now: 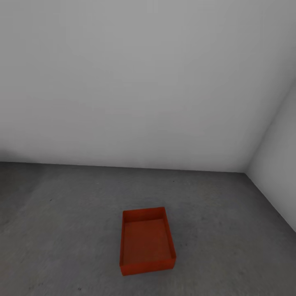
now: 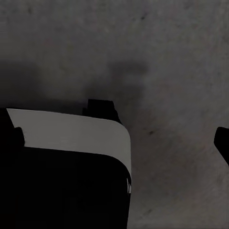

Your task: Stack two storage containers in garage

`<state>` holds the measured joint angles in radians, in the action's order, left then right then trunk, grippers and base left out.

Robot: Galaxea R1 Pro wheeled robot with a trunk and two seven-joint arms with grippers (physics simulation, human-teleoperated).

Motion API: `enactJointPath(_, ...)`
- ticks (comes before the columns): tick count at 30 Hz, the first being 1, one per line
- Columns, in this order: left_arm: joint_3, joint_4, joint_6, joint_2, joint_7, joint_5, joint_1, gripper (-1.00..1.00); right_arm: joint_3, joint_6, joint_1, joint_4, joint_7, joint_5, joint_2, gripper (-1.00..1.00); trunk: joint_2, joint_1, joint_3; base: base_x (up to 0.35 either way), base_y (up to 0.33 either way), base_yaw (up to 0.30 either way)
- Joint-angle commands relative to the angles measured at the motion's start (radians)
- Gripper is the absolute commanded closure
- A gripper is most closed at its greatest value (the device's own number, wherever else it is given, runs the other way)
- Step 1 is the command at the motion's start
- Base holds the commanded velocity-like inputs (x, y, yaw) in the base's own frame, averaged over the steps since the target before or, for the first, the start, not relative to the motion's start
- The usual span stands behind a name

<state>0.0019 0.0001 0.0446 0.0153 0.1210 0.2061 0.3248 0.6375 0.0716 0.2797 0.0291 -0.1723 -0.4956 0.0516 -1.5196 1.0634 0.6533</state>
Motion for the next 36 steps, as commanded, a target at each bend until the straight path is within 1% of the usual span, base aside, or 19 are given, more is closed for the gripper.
enactJointPath(1,0.0,0.0,0.003,0.0,0.002,0.006,0.001,-1.0,0.008,0.006,0.001,0.003,0.0,-0.01,0.001,-1.0,0.0,0.0,0.001,0.0,0.0,0.0)
enactJointPath(9,0.0,0.0,0.003,0.0,0.002,0.006,0.0,-1.0,0.008,0.005,0.001,0.003,0.001,-0.016,0.001,-1.0,0.0,0.0,0.001,0.0,0.0,0.0)
enactJointPath(12,0.0,0.0,0.003,0.0,0.002,0.006,0.001,-1.0,0.008,0.005,0.001,0.003,0.001,-0.017,0.001,-1.0,0.0,0.0,0.001,0.0,0.0,-0.132)
enactJointPath(36,0.0,0.0,0.003,-0.001,0.002,0.006,0.0,-1.0,0.008,0.005,0.001,0.003,0.001,-0.017,0.002,-1.0,0.0,0.0,0.001,0.0,0.0,-0.28)
